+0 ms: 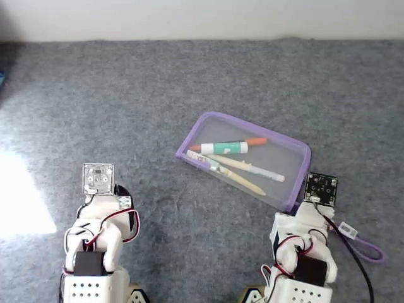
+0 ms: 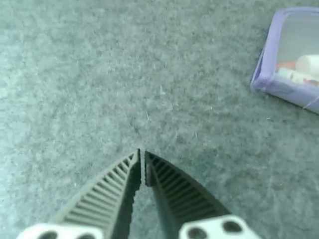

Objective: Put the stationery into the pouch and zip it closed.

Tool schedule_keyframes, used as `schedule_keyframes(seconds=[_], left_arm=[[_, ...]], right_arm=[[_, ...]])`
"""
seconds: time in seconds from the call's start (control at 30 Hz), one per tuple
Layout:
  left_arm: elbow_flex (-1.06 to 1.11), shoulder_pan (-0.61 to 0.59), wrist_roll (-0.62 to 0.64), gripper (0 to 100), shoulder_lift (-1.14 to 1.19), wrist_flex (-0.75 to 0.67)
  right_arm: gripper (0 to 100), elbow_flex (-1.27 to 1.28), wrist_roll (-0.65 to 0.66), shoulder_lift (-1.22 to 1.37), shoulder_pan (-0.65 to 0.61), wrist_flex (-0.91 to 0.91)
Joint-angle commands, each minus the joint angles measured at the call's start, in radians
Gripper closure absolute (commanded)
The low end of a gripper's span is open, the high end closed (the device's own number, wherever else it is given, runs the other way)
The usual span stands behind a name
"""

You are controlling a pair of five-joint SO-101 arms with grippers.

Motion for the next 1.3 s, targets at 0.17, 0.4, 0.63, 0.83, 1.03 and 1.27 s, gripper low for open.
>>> schedule_keyframes(seconds=[0.17,0.4,0.63,0.83,1.03,1.27], left_arm=[[0.018,0.008,-0.009,99,-0.012,-0.018],[0.018,-0.011,-0.008,99,-0.031,0.078],[0.018,-0.115,-0.008,99,-0.074,0.078],[0.018,-0.120,-0.009,99,-0.078,0.155],[0.018,-0.120,-0.009,99,-0.080,0.163],[0.018,-0.120,-0.009,99,-0.080,0.163]], right_arm=[[94.1,0.051,-0.014,-0.008,-0.039,0.028],[94.1,0.051,-0.015,-0.007,0.028,0.042],[94.0,0.051,-0.017,-0.007,0.312,0.044],[94.0,0.051,-0.017,-0.007,0.237,0.044],[94.0,0.051,-0.017,-0.007,0.170,0.044],[94.0,0.051,-0.017,-0.007,0.171,0.044]])
